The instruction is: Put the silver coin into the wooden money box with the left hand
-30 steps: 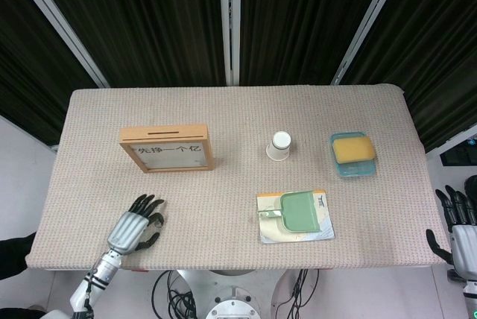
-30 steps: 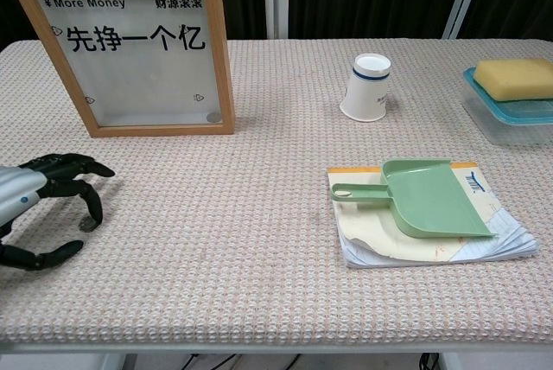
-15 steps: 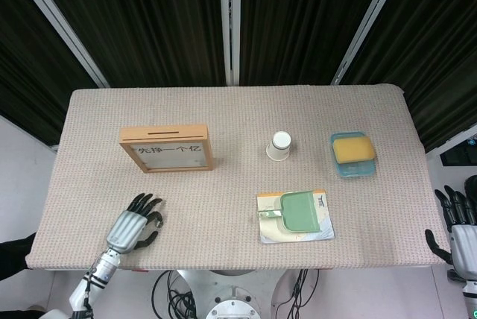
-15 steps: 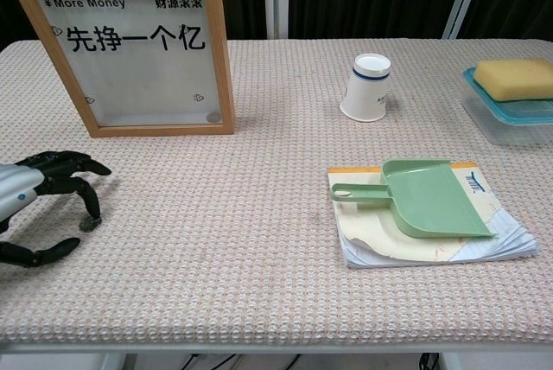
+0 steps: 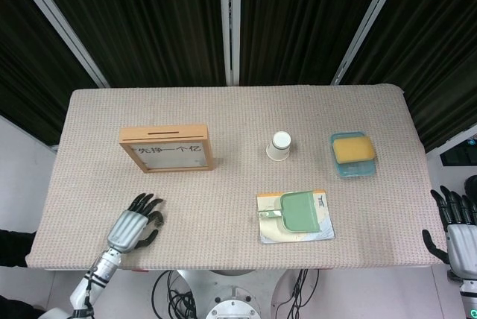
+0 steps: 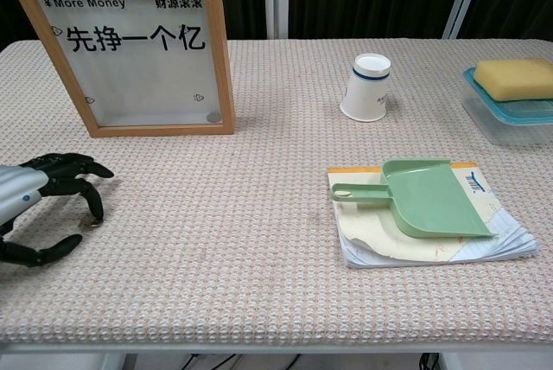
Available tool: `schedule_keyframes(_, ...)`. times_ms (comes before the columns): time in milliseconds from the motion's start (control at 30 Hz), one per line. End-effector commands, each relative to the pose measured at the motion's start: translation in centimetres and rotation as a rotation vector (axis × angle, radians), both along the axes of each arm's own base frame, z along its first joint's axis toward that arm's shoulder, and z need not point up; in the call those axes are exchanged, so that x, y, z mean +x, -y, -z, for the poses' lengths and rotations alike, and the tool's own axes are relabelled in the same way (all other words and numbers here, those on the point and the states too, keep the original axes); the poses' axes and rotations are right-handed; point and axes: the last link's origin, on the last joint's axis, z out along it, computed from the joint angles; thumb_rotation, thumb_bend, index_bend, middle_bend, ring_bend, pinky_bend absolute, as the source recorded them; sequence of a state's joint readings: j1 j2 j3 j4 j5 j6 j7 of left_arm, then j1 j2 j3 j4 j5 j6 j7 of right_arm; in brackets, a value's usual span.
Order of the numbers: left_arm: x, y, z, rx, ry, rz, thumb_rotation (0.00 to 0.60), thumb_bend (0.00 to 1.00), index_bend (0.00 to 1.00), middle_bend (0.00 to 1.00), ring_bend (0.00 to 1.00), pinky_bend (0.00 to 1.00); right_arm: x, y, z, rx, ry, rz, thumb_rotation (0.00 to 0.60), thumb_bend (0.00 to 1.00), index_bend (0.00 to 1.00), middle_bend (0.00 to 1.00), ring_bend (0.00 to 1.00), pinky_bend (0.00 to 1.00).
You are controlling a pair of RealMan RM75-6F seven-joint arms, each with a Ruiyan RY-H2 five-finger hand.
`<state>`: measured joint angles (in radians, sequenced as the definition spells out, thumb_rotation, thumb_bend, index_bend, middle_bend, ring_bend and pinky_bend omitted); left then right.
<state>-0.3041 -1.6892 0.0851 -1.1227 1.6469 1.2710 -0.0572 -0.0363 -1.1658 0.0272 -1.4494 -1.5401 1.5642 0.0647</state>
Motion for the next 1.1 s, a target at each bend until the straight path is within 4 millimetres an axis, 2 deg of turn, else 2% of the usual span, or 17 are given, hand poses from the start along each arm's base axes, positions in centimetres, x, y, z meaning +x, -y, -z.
schedule_keyframes(33, 0.1, -0.1, 0.0, 0.001, 0.0, 0.001, 0.6, 0.28, 0.39, 0.13, 0.01, 0.06, 0.0, 0.0, 0.0, -0.001, 0.0, 0.0, 0.6, 0.33, 0.0, 0.0, 0.0, 0.0)
schedule_keyframes(767, 0.7, -1.5, 0.8, 0.065, 0.058, 0.032, 0.6, 0.29, 0.53, 0.21, 0.01, 0.07, -0.9, -0.2, -0.4, -0.007, 0.009, 0.019, 0.6, 0.34, 0.0, 0.0, 0.0, 0.0)
schedule_keyframes(1100, 0.5, -1.8, 0.8, 0.075, 0.057, 0.029, 0.6, 0.39, 0.56, 0.22, 0.03, 0.08, -0.9, -0.2, -0.4, -0.006, 0.01, 0.018, 0.6, 0.34, 0.0, 0.0, 0.0, 0.0)
